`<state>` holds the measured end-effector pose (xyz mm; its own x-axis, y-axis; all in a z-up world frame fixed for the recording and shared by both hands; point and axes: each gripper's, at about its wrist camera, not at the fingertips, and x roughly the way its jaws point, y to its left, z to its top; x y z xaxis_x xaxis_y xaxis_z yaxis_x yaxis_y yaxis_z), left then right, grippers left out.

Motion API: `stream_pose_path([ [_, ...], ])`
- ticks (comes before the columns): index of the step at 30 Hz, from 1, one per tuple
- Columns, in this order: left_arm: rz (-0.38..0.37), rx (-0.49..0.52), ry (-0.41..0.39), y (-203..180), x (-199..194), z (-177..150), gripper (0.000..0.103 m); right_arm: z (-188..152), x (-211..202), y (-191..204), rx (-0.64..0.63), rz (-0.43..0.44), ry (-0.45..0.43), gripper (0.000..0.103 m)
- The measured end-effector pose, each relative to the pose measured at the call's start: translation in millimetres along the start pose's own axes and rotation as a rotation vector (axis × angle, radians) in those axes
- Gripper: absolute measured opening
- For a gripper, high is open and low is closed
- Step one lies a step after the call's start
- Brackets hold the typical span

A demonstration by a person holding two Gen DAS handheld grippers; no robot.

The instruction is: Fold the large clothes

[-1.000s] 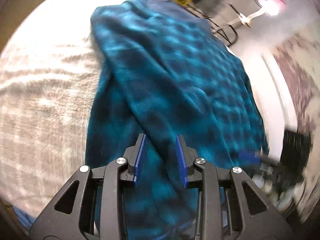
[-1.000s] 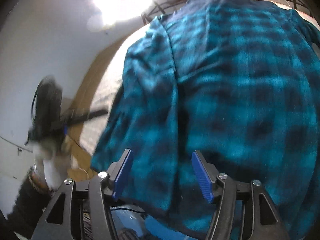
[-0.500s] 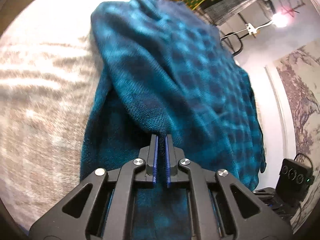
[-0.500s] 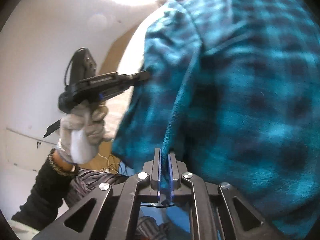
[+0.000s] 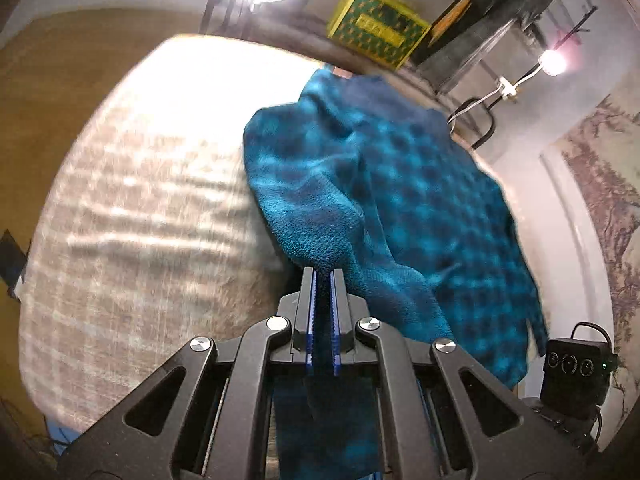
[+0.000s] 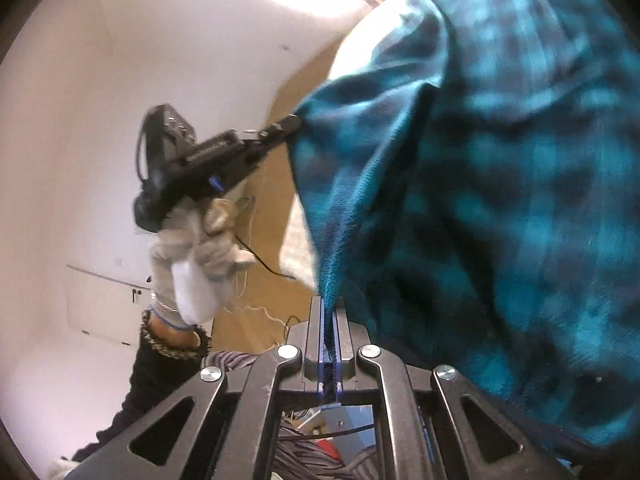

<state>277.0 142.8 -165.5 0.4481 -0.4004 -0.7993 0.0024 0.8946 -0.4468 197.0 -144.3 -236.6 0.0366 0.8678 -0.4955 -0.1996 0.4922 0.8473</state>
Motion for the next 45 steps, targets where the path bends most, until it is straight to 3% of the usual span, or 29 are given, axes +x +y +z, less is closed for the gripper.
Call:
stream_pose_path([
  [5,0.038,-0.015,0.070,5,24,-11,0.006,4,3,-39,0.107,-0.074,-0.026,0.008],
  [7,0.039,0.018,0.046,2,12,-18,0.015,3,-7,-41,0.117,-0.064,-0.036,0.033],
  [8,0.029,0.021,0.036,3,4,-23,0.020,3,-11,-40,0.111,-0.062,-0.044,0.039],
  [10,-0.013,0.013,0.030,6,-10,-38,0.032,1,-18,-34,0.076,-0.060,-0.055,0.044],
  [13,-0.061,0.015,0.064,7,-23,-70,0.032,-9,-20,-23,0.020,-0.032,-0.034,0.049],
  [16,-0.114,-0.005,0.123,9,-23,-103,0.041,-23,-15,-20,-0.040,-0.057,0.004,0.048],
  [18,-0.142,-0.006,0.171,4,-15,-119,0.042,-30,-9,-20,-0.047,-0.072,0.029,0.044],
  [23,-0.135,0.056,0.216,-15,8,-135,0.040,-31,3,-22,-0.021,-0.058,0.054,0.014],
  [24,-0.149,0.045,0.222,-14,11,-135,0.019,-32,4,-20,-0.021,-0.051,0.058,0.009],
  [25,-0.163,0.018,0.233,-12,12,-133,0.006,-32,4,-16,-0.021,-0.042,0.060,0.006],
  [27,-0.187,-0.008,0.212,-9,1,-131,0.006,-31,0,-6,-0.003,0.003,0.058,0.006],
  [30,-0.202,0.003,0.164,-9,-26,-128,0.006,-35,-5,0,0.025,0.119,0.059,0.005],
  [31,-0.161,0.031,0.152,-10,-32,-129,0.006,-37,-6,5,0.007,0.121,0.060,0.006],
  [32,-0.109,0.061,0.149,-12,-34,-131,0.006,-38,-4,9,-0.024,0.075,0.070,0.011],
  [34,-0.003,0.090,0.168,-9,-28,-135,0.008,-40,4,13,-0.083,-0.071,0.095,0.031],
  [37,0.013,0.038,0.193,2,-22,-140,0.022,-38,4,21,-0.162,-0.201,0.114,0.032],
  [40,0.019,0.005,0.115,7,-37,-140,0.032,-26,-20,45,-0.226,-0.192,0.064,0.036],
  [42,0.002,-0.026,0.052,8,-49,-140,0.033,-12,-40,61,-0.282,-0.192,-0.001,0.041],
  [45,0.033,-0.050,-0.025,4,-58,-144,0.041,23,-74,85,-0.341,-0.217,-0.108,0.042],
])
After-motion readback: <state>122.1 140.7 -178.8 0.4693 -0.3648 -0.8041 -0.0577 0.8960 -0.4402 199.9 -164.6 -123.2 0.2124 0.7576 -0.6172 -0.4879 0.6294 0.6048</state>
